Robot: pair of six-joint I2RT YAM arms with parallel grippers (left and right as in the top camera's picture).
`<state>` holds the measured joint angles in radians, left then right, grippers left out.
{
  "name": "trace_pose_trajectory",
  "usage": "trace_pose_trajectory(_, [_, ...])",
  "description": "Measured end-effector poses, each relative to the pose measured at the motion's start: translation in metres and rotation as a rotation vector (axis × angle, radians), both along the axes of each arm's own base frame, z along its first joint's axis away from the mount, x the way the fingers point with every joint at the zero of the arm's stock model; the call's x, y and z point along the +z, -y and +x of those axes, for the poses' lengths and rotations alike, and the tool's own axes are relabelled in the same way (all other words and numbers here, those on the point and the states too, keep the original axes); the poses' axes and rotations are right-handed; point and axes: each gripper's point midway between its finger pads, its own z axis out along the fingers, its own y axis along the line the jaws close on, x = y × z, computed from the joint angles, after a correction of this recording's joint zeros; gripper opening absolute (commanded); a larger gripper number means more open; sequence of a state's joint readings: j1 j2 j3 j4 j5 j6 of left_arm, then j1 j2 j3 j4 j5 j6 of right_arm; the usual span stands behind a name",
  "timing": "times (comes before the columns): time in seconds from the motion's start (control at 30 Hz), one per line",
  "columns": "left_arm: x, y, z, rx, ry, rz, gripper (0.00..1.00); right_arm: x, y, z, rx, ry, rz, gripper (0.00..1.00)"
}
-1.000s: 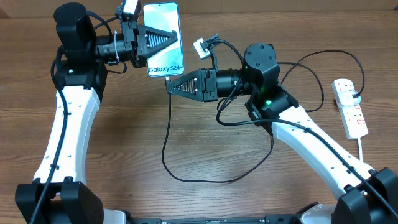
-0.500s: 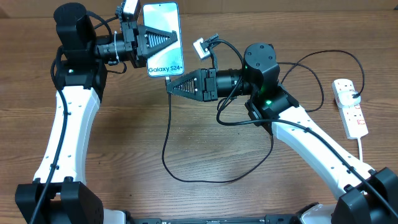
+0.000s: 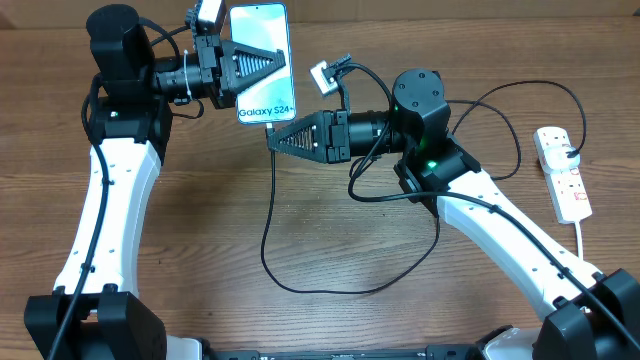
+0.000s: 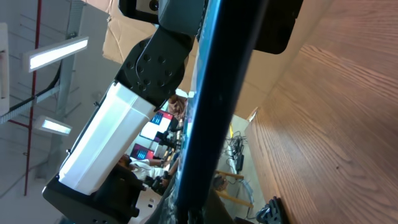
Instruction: Plug charger to phone and switch on socket
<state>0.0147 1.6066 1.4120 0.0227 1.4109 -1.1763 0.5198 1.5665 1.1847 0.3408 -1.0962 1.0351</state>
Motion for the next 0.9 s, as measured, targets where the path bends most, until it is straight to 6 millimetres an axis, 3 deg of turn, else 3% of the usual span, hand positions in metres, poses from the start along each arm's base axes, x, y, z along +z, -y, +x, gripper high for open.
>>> trace_pose_trajectory(0.9, [-0.0002,0.0056,-0.0011,-0.007,0.000,0.001,0.04,-0.0003,0.0000,0.0005,-0.003,-0.013,-0.001,0.04])
